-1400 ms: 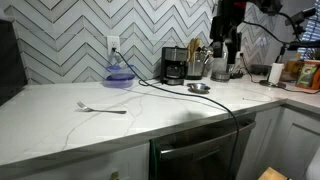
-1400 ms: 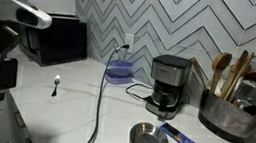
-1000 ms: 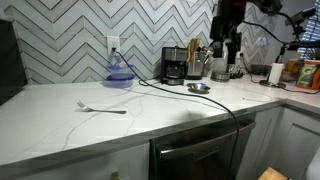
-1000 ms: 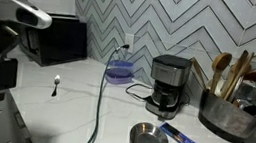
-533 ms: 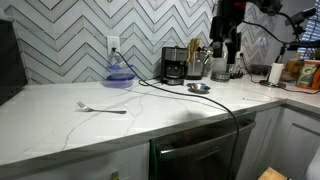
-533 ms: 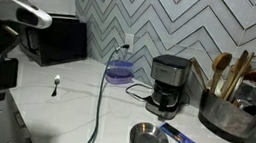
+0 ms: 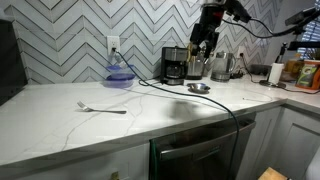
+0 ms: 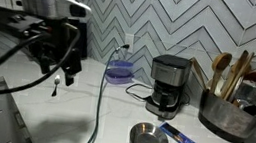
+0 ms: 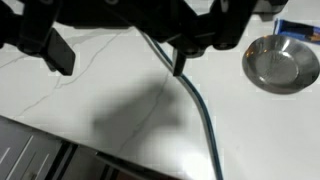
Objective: Remove the kettle from the coffee machine and put it on the counter
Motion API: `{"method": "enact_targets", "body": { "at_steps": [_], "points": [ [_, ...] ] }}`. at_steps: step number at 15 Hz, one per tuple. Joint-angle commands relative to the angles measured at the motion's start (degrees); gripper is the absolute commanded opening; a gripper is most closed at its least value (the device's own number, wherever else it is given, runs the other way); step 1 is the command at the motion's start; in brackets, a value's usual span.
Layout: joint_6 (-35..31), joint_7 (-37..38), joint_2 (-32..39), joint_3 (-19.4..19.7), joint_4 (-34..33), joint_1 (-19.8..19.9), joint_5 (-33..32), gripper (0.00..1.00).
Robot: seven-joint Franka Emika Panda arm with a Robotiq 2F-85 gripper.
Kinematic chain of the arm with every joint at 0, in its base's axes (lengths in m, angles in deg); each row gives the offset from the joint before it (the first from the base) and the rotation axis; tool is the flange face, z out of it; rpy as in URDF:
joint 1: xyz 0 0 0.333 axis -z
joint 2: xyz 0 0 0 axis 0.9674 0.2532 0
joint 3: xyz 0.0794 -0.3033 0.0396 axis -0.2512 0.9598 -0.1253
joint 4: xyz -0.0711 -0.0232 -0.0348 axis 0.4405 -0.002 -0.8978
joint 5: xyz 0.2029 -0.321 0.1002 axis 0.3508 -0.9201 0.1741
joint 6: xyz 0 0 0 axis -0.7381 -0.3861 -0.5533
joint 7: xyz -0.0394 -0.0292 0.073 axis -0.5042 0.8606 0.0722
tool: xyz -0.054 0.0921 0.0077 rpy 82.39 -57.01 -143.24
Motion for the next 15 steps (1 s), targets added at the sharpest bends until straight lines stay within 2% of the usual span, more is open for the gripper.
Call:
{"method": "enact_targets", "body": {
  "at_steps": [1, 8, 12, 14, 15],
  "points": [
    [-5.86, -6.96, 8.76, 2.63, -6.01, 0.47, -1.10, 1.00],
    [-19.99, -16.14, 23.02, 6.35, -14.69, 3.31, 2.81, 1.00],
    [-27.39, -20.90, 31.13, 5.73, -19.48, 6.03, 5.04, 1.00],
    [-28.72, -23.26, 34.81, 5.00, -22.06, 7.64, 7.61, 1.00],
    [-27.72, -19.36, 30.52, 3.66, -18.57, 7.77, 4.54, 1.00]
  ]
}}
